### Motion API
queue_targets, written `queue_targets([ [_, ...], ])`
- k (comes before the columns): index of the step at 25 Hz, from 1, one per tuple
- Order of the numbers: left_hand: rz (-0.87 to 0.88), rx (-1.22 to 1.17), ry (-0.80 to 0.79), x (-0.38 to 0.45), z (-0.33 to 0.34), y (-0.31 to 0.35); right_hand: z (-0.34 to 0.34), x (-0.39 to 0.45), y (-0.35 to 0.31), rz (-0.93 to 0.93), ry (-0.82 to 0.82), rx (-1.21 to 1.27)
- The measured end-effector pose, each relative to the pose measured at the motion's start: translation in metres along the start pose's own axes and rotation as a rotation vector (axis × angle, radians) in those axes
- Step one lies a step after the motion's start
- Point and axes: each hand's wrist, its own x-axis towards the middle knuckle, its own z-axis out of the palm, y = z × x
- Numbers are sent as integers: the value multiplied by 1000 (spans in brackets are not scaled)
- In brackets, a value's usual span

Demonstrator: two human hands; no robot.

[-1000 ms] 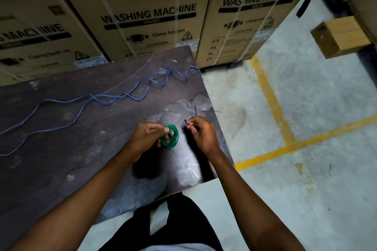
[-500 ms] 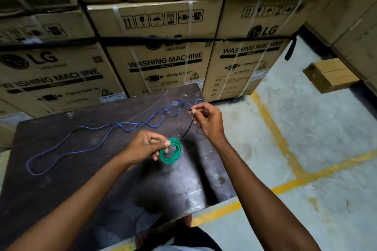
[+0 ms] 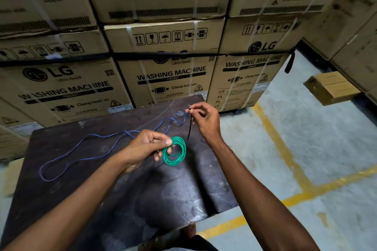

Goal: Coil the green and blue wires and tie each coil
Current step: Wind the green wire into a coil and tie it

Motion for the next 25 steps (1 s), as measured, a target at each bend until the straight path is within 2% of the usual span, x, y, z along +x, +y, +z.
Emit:
queue_targets([
  [12,20,-53,55,8,-1,2,23,-15,-14,26,65,115],
  [19,10,-29,109,12,-10,4,30,-25,-36,159,-84,119],
  [25,-15,111,149,13,-16,13,29,-29,-60,254,-176,113],
])
